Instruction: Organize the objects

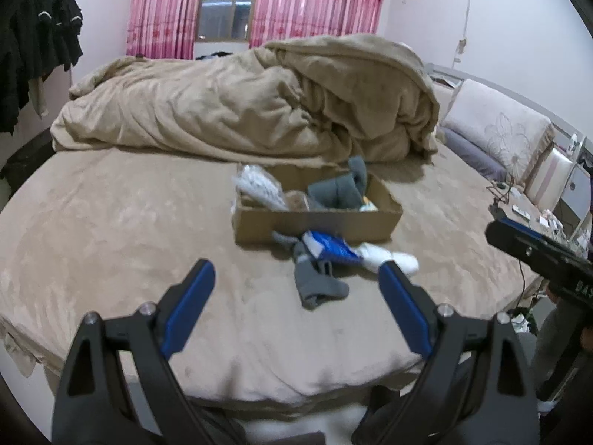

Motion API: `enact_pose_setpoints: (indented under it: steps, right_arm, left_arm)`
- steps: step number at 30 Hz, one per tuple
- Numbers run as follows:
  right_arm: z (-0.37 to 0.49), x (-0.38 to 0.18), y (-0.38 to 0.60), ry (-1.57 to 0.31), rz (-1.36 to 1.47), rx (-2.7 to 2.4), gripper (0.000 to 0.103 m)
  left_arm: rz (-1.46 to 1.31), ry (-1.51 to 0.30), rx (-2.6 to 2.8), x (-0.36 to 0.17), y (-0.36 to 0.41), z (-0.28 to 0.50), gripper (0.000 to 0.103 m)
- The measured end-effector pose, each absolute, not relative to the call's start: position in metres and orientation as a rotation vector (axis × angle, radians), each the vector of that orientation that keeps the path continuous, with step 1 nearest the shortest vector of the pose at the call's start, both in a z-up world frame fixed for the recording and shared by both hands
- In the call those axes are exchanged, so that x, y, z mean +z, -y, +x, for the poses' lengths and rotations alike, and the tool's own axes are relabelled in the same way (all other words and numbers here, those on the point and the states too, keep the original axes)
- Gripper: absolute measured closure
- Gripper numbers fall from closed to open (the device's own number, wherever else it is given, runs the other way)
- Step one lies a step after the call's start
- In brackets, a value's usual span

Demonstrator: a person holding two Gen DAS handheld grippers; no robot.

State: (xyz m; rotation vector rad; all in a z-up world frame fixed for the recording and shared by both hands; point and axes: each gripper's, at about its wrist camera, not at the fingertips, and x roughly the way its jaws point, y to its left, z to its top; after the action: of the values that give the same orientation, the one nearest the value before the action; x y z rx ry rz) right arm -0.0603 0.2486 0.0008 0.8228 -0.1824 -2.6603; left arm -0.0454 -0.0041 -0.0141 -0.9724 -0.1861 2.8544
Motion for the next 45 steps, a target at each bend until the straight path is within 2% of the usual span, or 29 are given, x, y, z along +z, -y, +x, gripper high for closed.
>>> enact_pose_setpoints:
  steps: [11,26,30,32,33,34,36,38,40,45]
  right_arm:
    - [-0.106,-0.06,-0.249,0.193,0.978,-2.669,0.018]
    - [-0.17,-0.121,-0.24,0.169,1.186,-2.658,0.018]
    - [-0.179,-0.134,-0.239,0.177,1.219,-2.626,0.019]
    - [-0.181,-0.135,-0.238,0.174,1.214,-2.612,0.026]
    - [-0.18,-0.136,-0.236,0.178,1.208,-2.594,0.031]
    - [-0.18,-0.136,-0.234,0.18,1.199,-2.583,0.042]
    - [-0.177,-0.135,-0.229,0.141,1.189,-2.593,0.045]
    - [-0.174,-0.135,-0.227,0.133,1.181,-2.59,0.051]
    - [-0.17,-0.133,-0.23,0.152,1.173,-2.587,0.054]
    - [-0.158,-0.121,-0.238,0.176,1.158,-2.606,0.059]
  left_arm:
    - [-1.085,0.049,2.784,-0.071,-0.026,-0.09,0.012]
    - [-1.2,0.096,2.736,-0.128,-0.037,-0.155,0.012]
    - [-1.272,0.059,2.722,-0.145,-0.043,-0.167,0.013]
    - [-1.27,0.019,2.735,-0.149,-0.048,-0.17,0.016]
    - [-1.259,0.003,2.743,-0.149,-0.049,-0.17,0.023]
    - [-1.246,0.001,2.745,-0.148,-0.05,-0.169,0.033]
    - [-1.229,0.012,2.741,-0.148,-0.049,-0.168,0.046]
    - [-1.216,0.021,2.74,-0.147,-0.048,-0.166,0.052]
    - [-1.203,0.013,2.744,-0.145,-0.049,-0.161,0.063]
    - [-1.168,0.026,2.738,-0.139,-0.048,-0.146,0.071]
